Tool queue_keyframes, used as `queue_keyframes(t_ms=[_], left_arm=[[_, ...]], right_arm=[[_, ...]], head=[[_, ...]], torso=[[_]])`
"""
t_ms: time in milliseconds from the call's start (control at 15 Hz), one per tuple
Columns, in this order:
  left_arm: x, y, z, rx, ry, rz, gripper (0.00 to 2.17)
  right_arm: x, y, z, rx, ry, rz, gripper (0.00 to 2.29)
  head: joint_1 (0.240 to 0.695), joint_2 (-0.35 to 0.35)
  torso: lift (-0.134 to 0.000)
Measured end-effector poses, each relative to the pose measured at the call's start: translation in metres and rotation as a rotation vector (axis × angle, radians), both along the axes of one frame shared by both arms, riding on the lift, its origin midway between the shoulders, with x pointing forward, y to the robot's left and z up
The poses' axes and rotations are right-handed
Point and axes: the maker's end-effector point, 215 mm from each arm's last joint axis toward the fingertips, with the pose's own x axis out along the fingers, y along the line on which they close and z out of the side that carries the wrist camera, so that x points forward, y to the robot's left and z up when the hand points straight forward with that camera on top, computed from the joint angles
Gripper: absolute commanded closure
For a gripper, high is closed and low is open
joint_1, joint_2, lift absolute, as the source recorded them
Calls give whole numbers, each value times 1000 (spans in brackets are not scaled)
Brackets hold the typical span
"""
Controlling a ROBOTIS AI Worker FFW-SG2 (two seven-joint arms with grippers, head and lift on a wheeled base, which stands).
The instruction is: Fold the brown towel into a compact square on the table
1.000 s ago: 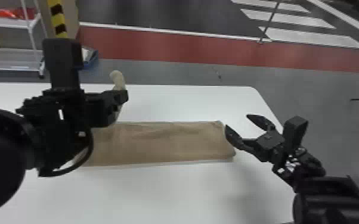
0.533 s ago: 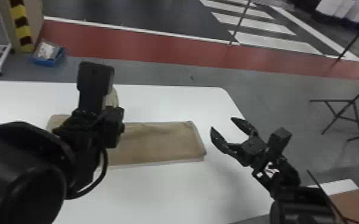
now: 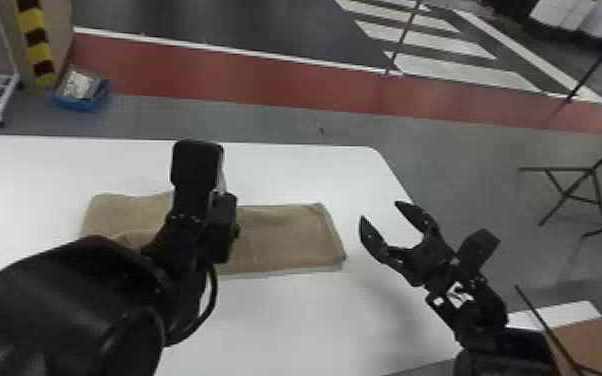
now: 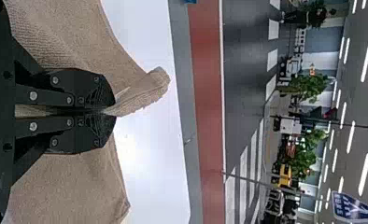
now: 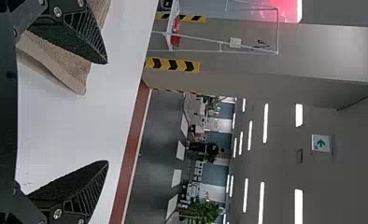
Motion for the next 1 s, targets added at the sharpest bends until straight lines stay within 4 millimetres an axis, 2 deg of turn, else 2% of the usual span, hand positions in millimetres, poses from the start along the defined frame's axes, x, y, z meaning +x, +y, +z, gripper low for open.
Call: queue_keyframes(t_ms=[200, 333, 467, 600, 667, 733, 800, 933, 1000], left_arm=[[-10, -24, 1, -57, 12, -58, 36], [-11, -29, 4, -81, 11, -69, 36], [-8, -21, 11, -96, 0, -49, 36], [-4, -3, 29, -137, -27, -19, 36], [-1, 10, 39, -152, -50, -4, 36], [3, 36, 46, -143, -89, 27, 36], [9, 69, 47, -118, -129, 63, 39], [19, 152, 51, -54, -212, 146, 90], [20, 182, 52, -31, -233, 167, 90]], right_arm=[[-2, 1, -2, 8, -5, -3, 127], [-1, 7, -4, 14, -5, -1, 127], [0, 16, -5, 20, -1, 8, 127], [3, 34, -9, 32, 17, 26, 157], [5, 44, -9, 43, 29, 36, 194], [7, 57, -10, 61, 50, 47, 211], [8, 69, -12, 81, 70, 57, 218], [12, 99, -13, 131, 123, 65, 235], [13, 113, -14, 148, 147, 68, 289]], head=[[695, -350], [695, -350], [695, -350], [695, -350], [695, -350], [695, -350], [695, -319], [695, -221], [695, -183]], torso=[[-128], [-128], [-128], [-128], [-128], [-128], [-128], [-128], [-128]])
